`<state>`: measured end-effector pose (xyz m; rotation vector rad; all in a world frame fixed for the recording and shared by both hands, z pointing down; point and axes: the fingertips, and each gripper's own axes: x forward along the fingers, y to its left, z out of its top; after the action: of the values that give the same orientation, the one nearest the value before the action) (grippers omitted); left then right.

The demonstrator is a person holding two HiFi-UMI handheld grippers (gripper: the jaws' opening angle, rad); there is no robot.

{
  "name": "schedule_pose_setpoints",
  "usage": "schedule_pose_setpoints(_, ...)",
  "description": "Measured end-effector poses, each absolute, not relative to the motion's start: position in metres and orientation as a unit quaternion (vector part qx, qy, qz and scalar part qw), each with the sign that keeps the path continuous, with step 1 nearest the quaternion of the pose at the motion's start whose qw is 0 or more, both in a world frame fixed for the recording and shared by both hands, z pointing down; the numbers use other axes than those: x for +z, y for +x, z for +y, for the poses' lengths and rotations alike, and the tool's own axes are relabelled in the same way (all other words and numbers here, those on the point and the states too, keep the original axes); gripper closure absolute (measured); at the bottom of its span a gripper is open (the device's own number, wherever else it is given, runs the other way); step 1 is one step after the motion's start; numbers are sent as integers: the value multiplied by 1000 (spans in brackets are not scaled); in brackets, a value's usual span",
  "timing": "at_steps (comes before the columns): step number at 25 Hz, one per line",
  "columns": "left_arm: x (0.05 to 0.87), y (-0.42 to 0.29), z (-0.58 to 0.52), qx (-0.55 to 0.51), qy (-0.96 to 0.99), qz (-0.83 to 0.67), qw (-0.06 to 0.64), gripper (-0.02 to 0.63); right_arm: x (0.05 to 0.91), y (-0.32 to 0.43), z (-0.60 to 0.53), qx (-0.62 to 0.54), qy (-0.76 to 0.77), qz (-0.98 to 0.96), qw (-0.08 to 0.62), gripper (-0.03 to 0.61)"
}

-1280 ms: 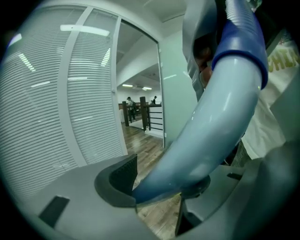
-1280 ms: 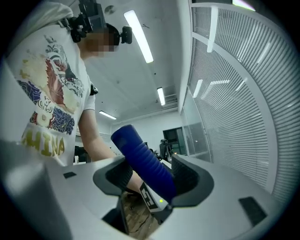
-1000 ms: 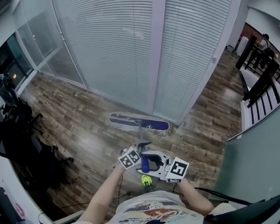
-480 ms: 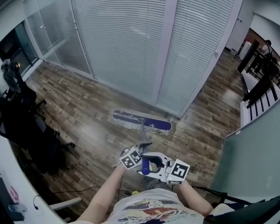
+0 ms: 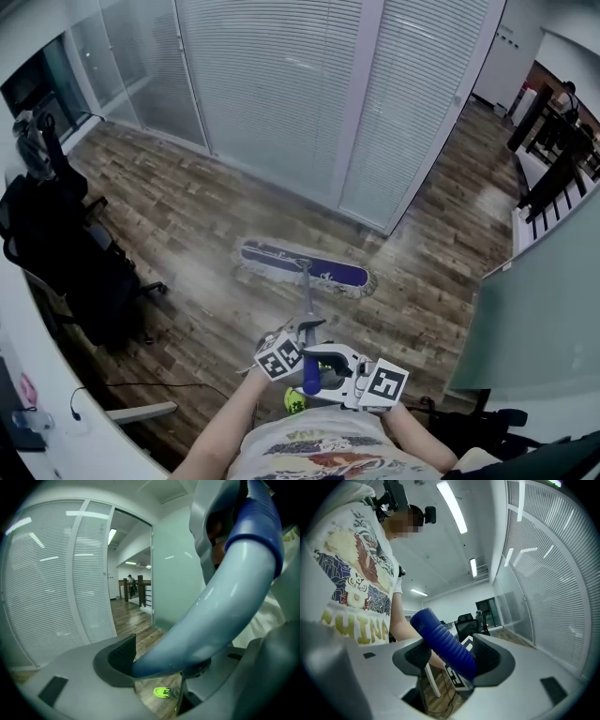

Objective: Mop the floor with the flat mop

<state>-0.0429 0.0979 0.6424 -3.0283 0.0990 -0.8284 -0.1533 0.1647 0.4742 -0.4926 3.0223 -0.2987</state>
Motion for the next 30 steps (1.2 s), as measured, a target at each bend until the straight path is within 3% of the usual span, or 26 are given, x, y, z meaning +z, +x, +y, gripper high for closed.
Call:
schedule_pose_setpoints(7,647,-40,174,-274,-961,46,-3,414,476,-146,245,-102,-139,984,33,322)
schedule_pose_setpoints(16,641,13,269,-291,-955,60,-9,407,466,-83,341,-94,-106,989,42,321)
schedule_pose_setpoints(21,655,31,289,-302,-951,63,10,407,477,-64,365,-73,-90,992,46,321)
schedule_pose_setpoints(30,672,31,281,-311,-948,55,34,408,504,-65,364,-55,-46,997,-5,318)
